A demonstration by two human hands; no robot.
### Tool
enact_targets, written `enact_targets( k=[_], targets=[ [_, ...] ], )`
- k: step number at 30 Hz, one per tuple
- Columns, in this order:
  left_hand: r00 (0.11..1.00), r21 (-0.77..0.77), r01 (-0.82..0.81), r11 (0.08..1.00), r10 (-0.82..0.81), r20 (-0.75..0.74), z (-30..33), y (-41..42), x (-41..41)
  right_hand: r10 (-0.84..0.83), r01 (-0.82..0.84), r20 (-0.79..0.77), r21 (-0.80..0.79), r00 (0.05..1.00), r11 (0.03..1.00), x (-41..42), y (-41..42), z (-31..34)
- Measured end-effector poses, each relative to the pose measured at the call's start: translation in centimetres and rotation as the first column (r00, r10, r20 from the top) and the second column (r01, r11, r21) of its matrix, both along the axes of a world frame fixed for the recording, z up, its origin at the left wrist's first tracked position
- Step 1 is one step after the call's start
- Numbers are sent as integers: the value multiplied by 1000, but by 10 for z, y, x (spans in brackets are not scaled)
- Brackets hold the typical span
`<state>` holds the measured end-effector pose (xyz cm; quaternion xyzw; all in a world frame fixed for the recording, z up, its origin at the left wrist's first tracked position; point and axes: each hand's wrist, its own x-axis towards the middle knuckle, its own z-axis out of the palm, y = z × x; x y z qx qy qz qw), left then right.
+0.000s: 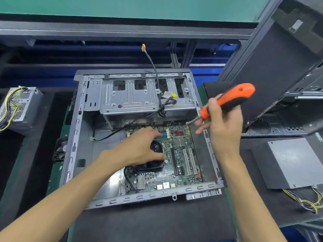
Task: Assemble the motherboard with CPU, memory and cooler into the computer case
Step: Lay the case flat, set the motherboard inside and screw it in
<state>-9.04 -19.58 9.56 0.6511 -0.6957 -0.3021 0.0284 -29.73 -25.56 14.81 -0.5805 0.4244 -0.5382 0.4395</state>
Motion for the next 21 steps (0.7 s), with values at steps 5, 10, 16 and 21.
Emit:
enact_targets(
  k=[5,10,16,21],
  targets=[
    [999,-26,39,999,-39,-4,-19,6,-2,52,-80,-442,-45,895,996,12,-7,-17],
    [999,-75,47,996,-48,-18,-27,5,0,63,-101,-622,-26,780,995,19,-6,-30],
    [998,-91,39,995,-43,-49,-30,5,2,56,-102,-656,-32,753,994,25,-9,-33],
    [997,-89,40,995,-46,-64,-29,5,2,14,-79,-734,-54,679,995,27,-10,-32]
  ],
)
